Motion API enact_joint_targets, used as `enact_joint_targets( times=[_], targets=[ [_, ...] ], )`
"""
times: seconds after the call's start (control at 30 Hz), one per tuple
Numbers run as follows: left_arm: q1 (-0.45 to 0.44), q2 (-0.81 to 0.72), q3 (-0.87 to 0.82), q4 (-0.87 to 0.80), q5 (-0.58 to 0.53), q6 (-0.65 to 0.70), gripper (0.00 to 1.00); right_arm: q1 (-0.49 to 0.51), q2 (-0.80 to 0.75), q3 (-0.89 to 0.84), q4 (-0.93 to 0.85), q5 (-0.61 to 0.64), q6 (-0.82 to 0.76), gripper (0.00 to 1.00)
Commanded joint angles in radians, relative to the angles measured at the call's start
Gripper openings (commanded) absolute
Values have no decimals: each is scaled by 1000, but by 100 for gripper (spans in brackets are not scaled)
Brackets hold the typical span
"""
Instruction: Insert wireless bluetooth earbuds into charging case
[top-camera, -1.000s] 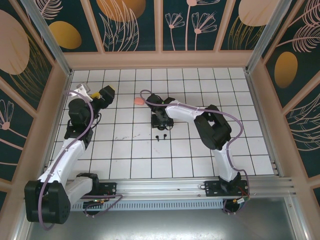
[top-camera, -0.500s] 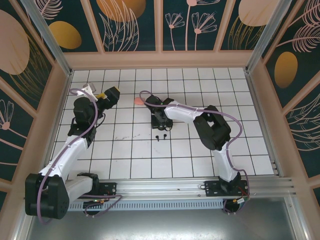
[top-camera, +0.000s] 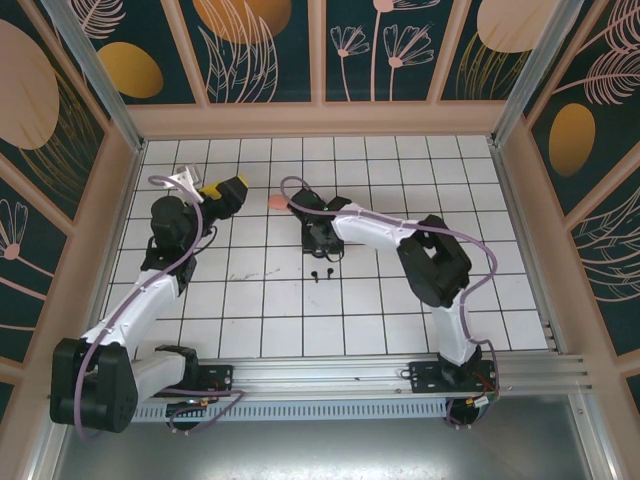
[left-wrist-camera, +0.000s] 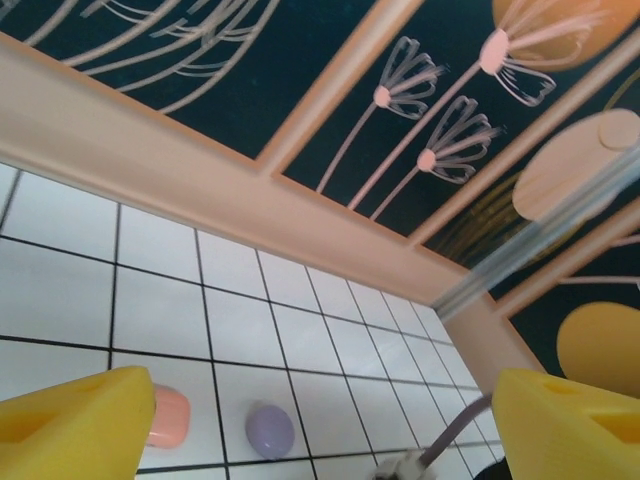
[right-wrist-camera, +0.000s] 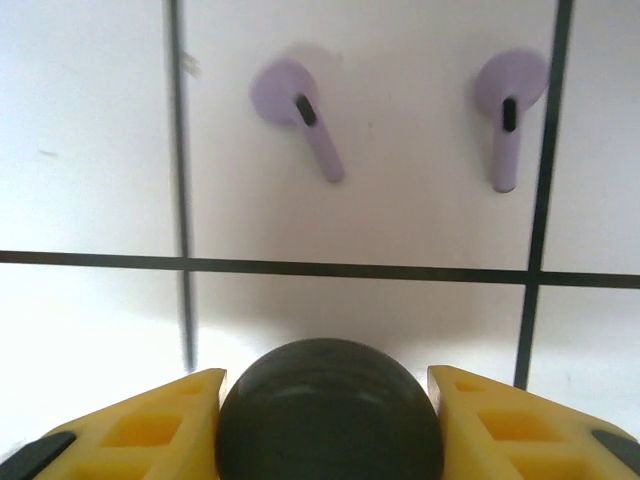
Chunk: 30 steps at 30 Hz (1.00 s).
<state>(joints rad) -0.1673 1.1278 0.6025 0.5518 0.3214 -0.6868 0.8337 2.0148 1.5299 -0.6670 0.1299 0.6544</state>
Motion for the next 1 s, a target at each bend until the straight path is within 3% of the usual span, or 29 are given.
enact_joint_targets(
  times=[0.0, 0.23, 0.47, 0.77, 0.97],
  targets=[
    [-23, 14, -56, 136, 89, 20, 86, -25, -151, 8, 48, 12, 34, 34],
    [-106, 90, -134, 343, 182, 20, 86, -115, -247, 103, 112, -38, 58, 33],
    [-189, 207, -155, 596, 242, -6, 88, -130, -240, 219, 160, -73, 141, 32],
    [-212, 383, -160, 985, 197, -178, 84, -117, -292, 120, 318, -111, 349, 31],
    [-215, 492, -111, 1114, 208, -258, 73, -81, -287, 103, 334, -102, 412, 31]
  ],
)
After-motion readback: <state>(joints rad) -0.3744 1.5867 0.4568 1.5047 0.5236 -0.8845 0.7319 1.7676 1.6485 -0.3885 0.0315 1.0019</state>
